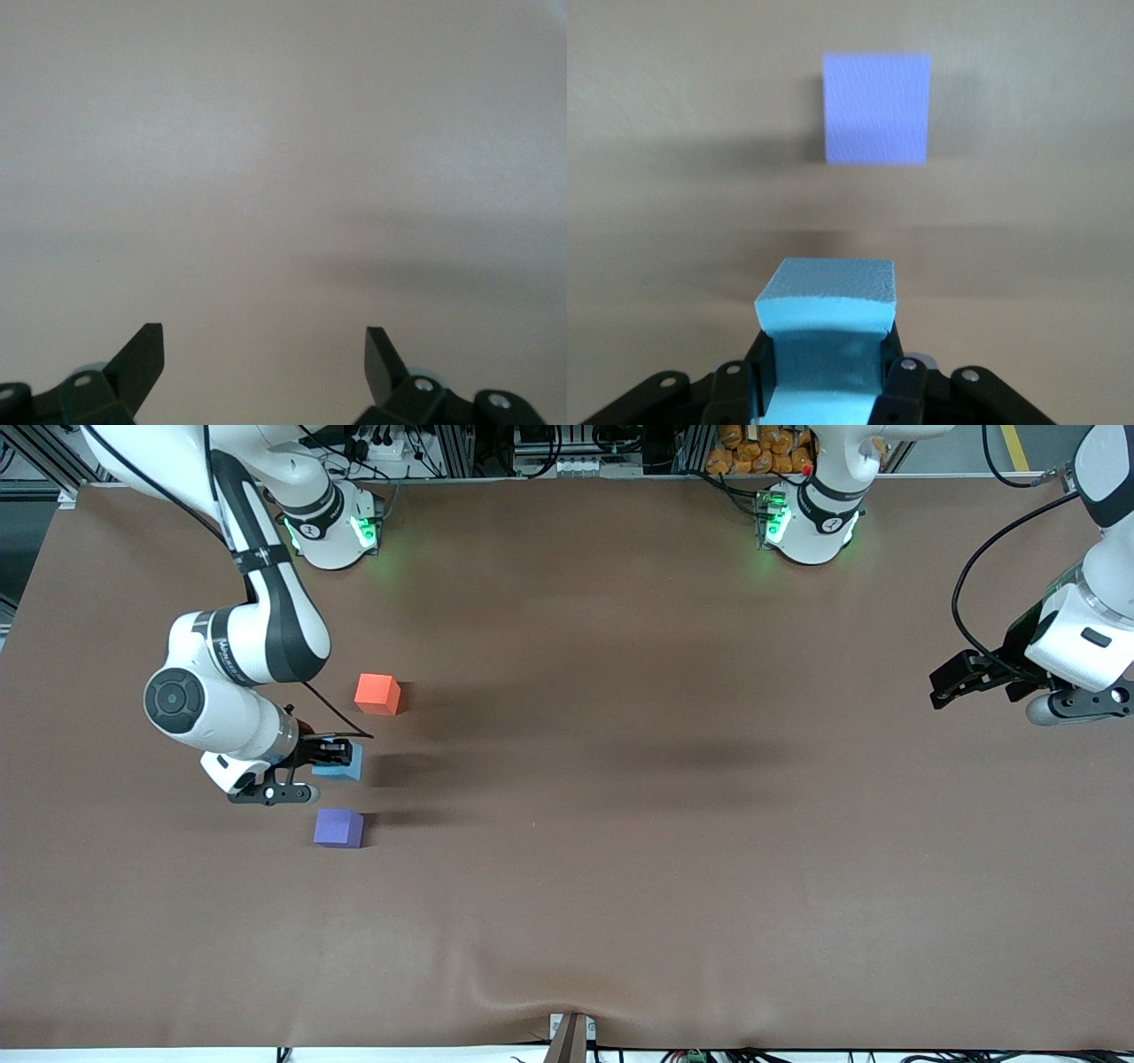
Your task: Place blue block between orange and purple blocks
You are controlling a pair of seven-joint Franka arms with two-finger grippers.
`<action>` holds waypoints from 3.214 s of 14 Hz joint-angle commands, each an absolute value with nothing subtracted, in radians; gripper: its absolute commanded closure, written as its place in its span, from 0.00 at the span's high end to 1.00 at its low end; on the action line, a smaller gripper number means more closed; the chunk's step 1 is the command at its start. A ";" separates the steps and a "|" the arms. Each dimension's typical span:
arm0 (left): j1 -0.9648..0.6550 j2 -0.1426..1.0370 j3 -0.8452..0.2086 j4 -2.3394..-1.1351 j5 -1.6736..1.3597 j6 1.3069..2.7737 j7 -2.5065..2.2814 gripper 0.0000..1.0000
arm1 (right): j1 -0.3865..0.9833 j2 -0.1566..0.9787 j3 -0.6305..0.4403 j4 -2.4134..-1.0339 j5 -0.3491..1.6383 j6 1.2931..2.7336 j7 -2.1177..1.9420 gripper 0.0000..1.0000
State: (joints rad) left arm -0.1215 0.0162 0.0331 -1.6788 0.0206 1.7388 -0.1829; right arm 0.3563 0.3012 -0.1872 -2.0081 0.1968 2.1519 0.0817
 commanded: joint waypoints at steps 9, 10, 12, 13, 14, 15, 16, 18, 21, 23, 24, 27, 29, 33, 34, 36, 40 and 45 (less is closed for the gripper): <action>-0.120 0.023 0.031 -1.681 0.006 1.752 -0.163 1.00 | 0.342 0.394 -0.164 -2.056 0.267 2.233 0.080 0.00; -0.120 0.023 0.031 -1.681 0.006 1.752 -0.163 1.00 | 0.339 0.409 -0.164 -2.051 0.268 2.247 0.080 0.00; -0.120 0.023 0.031 -1.681 0.006 1.752 -0.163 1.00 | 0.336 0.422 -0.164 -2.042 0.267 2.252 0.080 0.00; -0.120 0.023 0.031 -1.681 0.006 1.752 -0.163 1.00 | 0.336 0.423 -0.164 -2.042 0.267 2.253 0.077 0.47; -0.120 0.025 0.031 -1.680 0.006 1.752 -0.163 1.00 | 0.337 0.429 -0.164 -2.040 0.267 2.255 0.078 0.99; -0.120 0.025 0.032 -1.681 0.006 1.753 -0.163 1.00 | 0.336 0.433 -0.164 -2.027 0.267 2.247 0.078 1.00; -0.120 0.025 0.031 -1.681 0.005 1.752 -0.163 1.00 | 0.334 0.434 -0.164 -2.023 0.267 2.246 0.078 1.00; -0.118 0.023 0.031 -1.681 0.005 1.753 -0.163 1.00 | 0.334 0.433 -0.166 -2.022 0.265 2.243 0.078 1.00; -0.118 0.023 0.031 -1.681 0.005 1.753 -0.163 1.00 | 0.295 0.414 -0.166 -1.932 0.262 2.165 0.075 1.00; -0.118 0.023 0.032 -1.680 0.005 1.753 -0.163 1.00 | 0.267 0.402 -0.167 -1.794 0.259 1.975 0.074 1.00; -0.118 0.023 0.031 -1.680 0.005 1.752 -0.163 1.00 | 0.240 0.397 -0.167 -1.726 0.250 1.898 0.072 1.00; -0.117 0.023 0.031 -1.678 0.005 1.753 -0.163 1.00 | 0.154 0.301 -0.169 -1.692 0.227 1.824 0.003 1.00; -0.115 0.023 0.032 -1.678 0.005 1.753 -0.163 1.00 | 0.094 0.203 -0.169 -1.695 0.216 1.743 -0.028 1.00; -0.110 0.012 0.031 -1.681 0.005 1.752 -0.163 1.00 | 0.003 0.023 -0.121 -1.694 0.111 1.602 -0.026 1.00; -0.109 0.005 0.031 -1.681 0.005 1.744 -0.163 1.00 | -0.024 -0.012 -0.111 -1.692 0.100 1.571 -0.026 1.00; -0.106 -0.017 0.032 -1.681 0.003 1.730 -0.164 1.00 | -0.022 -0.058 -0.112 -1.687 0.074 1.517 -0.015 1.00; -0.104 -0.061 0.037 -1.680 -0.002 1.686 -0.179 1.00 | -0.014 -0.064 -0.107 -1.594 0.034 1.413 -0.018 1.00; -0.106 -0.127 0.034 -1.681 -0.021 1.622 -0.170 1.00 | 0.017 -0.058 -0.094 -1.549 -0.021 1.375 -0.012 1.00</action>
State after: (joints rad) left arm -0.1124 -0.0864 0.0392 -1.6749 0.0074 1.6578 -0.1829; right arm 0.0107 -0.0682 -0.0951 -1.5839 0.0049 1.4226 -0.0242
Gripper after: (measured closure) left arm 0.000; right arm 0.000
